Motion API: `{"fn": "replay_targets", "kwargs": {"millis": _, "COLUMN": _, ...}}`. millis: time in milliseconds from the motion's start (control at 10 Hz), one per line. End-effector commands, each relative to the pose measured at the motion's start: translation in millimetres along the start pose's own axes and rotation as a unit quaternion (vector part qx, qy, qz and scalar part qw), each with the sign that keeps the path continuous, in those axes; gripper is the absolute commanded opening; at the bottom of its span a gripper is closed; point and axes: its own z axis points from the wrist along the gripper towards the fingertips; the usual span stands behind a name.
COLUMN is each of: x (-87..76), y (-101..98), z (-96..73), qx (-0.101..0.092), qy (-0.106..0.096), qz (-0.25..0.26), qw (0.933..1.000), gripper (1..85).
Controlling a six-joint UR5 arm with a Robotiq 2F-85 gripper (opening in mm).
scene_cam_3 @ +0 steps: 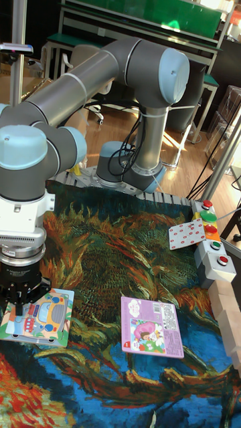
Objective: Assemble one piece of a puzzle
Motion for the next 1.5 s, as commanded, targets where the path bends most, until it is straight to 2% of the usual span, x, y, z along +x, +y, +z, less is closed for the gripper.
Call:
{"fn": "replay_targets", "kwargs": {"millis": 0, "x": -6.7, "y": -5.2, "z": 2.9, "qx": 0.007, "qy": -0.004, "qz": -0.003, "qw": 1.0, "gripper": 1.3}}
{"fn": "replay_targets", "kwargs": {"millis": 300, "x": -5.7, "y": -9.2, "z": 11.9, "qx": 0.008, "qy": -0.005, "qz": -0.014, "qw": 0.9999, "gripper": 1.3}}
{"fn": "replay_targets", "kwargs": {"millis": 600, "x": -6.1, "y": -9.0, "z": 12.4, "qx": 0.009, "qy": -0.003, "qz": -0.017, "qw": 0.9998, "gripper": 1.3}}
{"fn": "replay_targets", "kwargs": {"millis": 1400, "x": -0.4, "y": -7.3, "z": 11.8, "qx": -0.004, "qy": -0.002, "qz": -0.013, "qw": 0.9999, "gripper": 1.3}}
